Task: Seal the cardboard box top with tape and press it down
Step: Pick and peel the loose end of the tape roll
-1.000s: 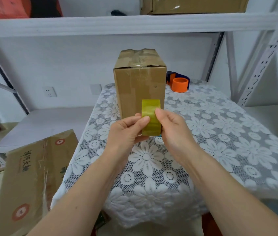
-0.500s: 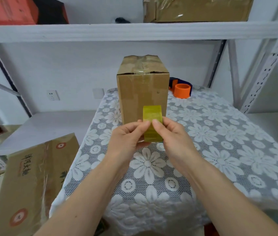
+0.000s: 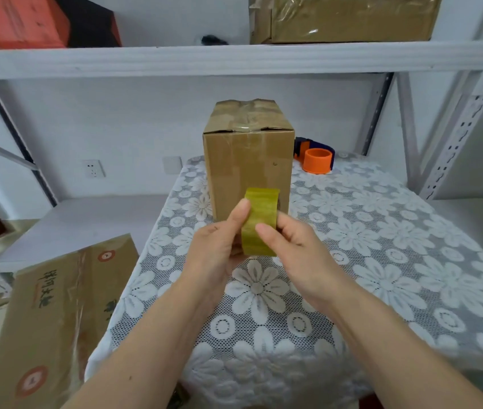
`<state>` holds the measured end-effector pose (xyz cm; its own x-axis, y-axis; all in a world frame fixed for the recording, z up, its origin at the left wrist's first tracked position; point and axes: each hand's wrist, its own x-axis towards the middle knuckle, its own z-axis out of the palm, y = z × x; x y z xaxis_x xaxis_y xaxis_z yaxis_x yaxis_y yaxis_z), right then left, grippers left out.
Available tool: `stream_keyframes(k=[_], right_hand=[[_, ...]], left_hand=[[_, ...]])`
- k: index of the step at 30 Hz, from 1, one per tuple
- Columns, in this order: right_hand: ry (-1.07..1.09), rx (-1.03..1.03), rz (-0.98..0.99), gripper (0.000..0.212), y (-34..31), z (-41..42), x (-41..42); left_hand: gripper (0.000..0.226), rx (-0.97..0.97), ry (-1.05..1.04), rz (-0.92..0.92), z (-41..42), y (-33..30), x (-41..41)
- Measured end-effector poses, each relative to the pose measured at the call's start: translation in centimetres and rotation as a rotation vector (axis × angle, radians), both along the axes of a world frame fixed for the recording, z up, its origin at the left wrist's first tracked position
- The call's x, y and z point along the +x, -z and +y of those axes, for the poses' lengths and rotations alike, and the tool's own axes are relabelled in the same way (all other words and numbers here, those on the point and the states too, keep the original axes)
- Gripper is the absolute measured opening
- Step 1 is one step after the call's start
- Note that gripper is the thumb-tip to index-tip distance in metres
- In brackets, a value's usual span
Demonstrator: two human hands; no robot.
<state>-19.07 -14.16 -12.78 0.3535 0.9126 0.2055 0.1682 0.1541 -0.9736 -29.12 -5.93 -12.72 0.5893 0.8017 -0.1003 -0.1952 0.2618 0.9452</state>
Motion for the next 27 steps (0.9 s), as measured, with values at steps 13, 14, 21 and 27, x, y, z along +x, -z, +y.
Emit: stream_keyframes(k=[13, 14, 21, 27], right_hand=[[0.124, -0.007, 0.179, 0.029, 0.7, 0.5, 0.5], [0.135, -0.006, 0.216, 0.035, 0.7, 0.6, 0.6], [0.147, 0.019, 0.290, 0.053, 0.3, 0.4, 1.0], [0.123, -0.049, 0.104, 0.030, 0.4, 0.3, 0.1]], left_hand=[[0.036, 0.112, 0.061, -0.084, 0.0, 0.1, -0.1], [0.037, 0.172, 0.061, -0.074, -0.1, 0.1, -0.2], [0.021, 0.408, -0.011, 0.045, -0.7, 0.2, -0.2], [0.029, 0.043, -0.053, 0.031, 0.3, 0.4, 0.0]])
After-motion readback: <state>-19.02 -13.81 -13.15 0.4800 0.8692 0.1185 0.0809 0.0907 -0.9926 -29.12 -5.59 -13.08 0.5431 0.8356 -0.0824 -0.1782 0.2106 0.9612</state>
